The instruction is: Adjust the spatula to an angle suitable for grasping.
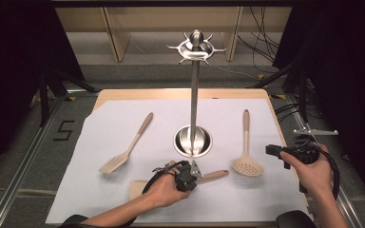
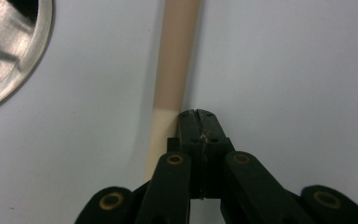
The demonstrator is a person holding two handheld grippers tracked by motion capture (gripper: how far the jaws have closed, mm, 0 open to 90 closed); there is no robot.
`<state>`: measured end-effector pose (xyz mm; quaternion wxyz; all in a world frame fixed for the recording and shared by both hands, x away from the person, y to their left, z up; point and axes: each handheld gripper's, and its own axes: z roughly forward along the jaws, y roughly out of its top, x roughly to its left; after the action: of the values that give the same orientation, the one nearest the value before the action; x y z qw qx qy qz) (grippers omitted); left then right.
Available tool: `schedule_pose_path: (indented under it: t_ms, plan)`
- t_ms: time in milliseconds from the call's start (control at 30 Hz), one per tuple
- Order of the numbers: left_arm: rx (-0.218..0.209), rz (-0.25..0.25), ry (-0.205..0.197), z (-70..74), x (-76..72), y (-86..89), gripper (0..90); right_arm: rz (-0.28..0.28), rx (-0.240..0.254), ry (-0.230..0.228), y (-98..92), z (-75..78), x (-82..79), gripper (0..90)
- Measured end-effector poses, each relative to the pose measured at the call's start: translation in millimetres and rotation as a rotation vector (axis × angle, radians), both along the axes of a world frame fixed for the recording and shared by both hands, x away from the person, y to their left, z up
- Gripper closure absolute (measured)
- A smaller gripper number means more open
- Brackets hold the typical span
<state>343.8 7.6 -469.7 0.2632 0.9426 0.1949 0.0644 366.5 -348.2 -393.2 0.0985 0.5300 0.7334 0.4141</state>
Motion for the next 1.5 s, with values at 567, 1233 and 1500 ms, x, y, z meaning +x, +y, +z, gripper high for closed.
schedule_pose_path:
  t_ms: [567, 1233, 1500]
  plan:
    - [-0.025, 0.080, -0.042, 5.1, 11.5, 1.4, 89.5, -0.009, 0.021, 0.030, 3.4, 3.1, -3.1, 77.4]
    - [-0.071, 0.030, -0.044, 44.8, 23.2, 31.7, 49.1, -0.020, -0.002, 0.006, -7.4, -2.1, -0.1, 72.4]
    - [-0.068, 0.030, -0.043, 43.5, 24.6, 33.0, 45.9, -0.048, 0.031, 0.024, -7.0, 0.2, -2.6, 71.9]
